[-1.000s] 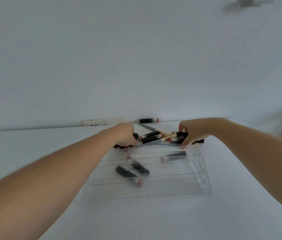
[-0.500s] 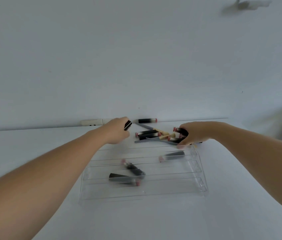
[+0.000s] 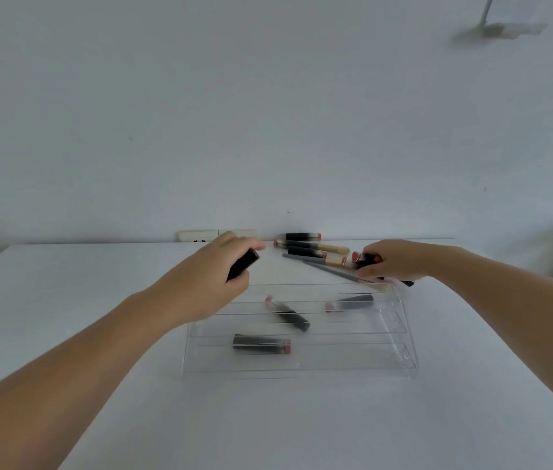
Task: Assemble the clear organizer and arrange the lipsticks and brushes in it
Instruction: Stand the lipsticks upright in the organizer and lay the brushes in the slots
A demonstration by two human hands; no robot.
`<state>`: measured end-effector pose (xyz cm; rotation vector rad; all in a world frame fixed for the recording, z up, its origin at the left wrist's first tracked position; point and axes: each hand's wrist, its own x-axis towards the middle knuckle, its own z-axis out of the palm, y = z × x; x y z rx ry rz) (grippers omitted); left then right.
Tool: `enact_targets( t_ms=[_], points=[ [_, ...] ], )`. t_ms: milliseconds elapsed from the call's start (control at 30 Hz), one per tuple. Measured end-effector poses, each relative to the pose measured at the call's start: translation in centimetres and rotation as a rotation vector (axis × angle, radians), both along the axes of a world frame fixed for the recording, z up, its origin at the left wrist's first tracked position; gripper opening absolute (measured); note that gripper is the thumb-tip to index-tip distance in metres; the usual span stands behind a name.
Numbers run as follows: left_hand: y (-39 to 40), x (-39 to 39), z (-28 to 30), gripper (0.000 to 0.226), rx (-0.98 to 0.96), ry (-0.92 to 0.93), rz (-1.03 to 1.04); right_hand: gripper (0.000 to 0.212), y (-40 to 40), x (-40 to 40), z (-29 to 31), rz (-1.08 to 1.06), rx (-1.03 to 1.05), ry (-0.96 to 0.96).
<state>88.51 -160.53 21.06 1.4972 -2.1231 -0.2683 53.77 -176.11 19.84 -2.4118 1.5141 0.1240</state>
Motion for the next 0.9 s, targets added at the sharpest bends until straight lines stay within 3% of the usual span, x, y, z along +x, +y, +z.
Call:
enact_targets(
  t_ms=[233, 500, 633, 900],
  points=[
    [1.7, -0.3, -1.2, 0.044, -0.083, -0.055, -0.104, 0.025, 4.8, 2.5, 5.6, 0.133, -0.176, -0.152],
    [1.5, -0.4, -2.0, 0.037, -0.114, -0.019, -0.109, 0.017, 10.3, 5.7, 3.3, 0.311, -0.165, -0.252],
    [1.5, -0.8, -2.4, 0.036, -0.181, -0.071, -0.135, 0.019, 11.0, 5.8, 2.0, 0.266, -0.179, -0.325],
    [2.2, -1.1, -3.3, 0.064, -0.183, -0.076, -0.134, 0.048, 12.6, 6.1, -0.5, 0.244, -0.599, -0.194]
  ],
)
